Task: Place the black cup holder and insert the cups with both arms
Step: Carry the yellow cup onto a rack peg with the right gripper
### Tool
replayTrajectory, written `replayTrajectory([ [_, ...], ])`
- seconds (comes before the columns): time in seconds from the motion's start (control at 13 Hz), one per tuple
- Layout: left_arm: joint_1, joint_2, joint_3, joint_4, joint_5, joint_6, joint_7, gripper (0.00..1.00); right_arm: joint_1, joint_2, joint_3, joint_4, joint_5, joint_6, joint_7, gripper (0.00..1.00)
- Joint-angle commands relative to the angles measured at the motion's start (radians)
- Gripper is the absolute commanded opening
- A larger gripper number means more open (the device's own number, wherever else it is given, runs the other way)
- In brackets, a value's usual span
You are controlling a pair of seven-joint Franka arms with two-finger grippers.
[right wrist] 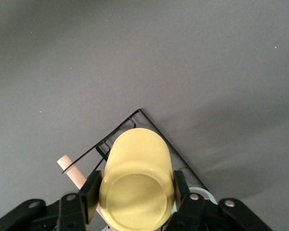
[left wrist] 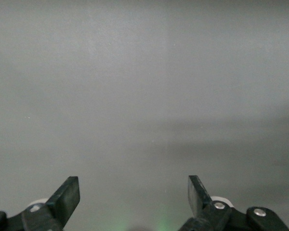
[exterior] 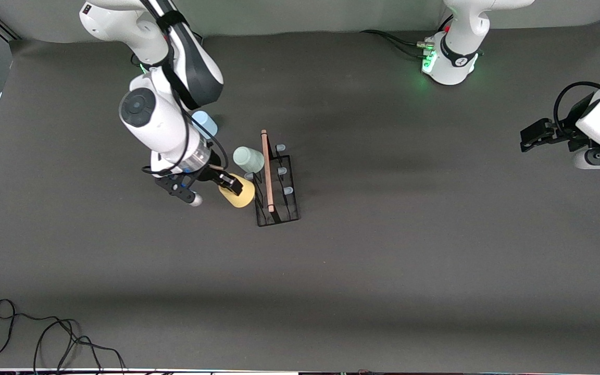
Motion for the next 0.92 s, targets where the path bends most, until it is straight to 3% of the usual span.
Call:
replayTrajectory([
  [0.0, -0.005, -0.006, 0.0, -0.01, 0.015, 0.014, -0.01, 1.0, 0.035, 0.091, -0.008, 0.074, 0.003, 0.015, 0.067, 0.0],
  [0.38, -0.005, -0.006, 0.0, -0.011, 0.015, 0.014, -0.01, 1.0, 0.046, 0.134, -0.008, 0.079, 0.003, 0.033, 0.084, 0.03],
  [0.46, -0.005, -0.006, 0.0, -0.011, 0.015, 0.014, -0.01, 1.0, 0.047, 0.136, -0.008, 0.079, 0.003, 0.035, 0.085, 0.87],
  [0.54, -0.005, -0.006, 0.0, -0.011, 0.015, 0.014, -0.01, 1.0, 0.047, 0.137, -0.01, 0.081, 0.003, 0.033, 0.082, 1.0],
  [0.69, -0.005, -0.006, 0.0, -0.011, 0.015, 0.014, -0.01, 1.0, 0.038, 0.127, -0.016, 0.104, 0.002, 0.021, 0.067, 1.0],
  [0.84, -0.005, -0.006, 0.0, -0.011, 0.015, 0.014, -0.009, 1.0, 0.03, 0.111, -0.049, 0.172, -0.035, -0.087, 0.052, 1.0],
])
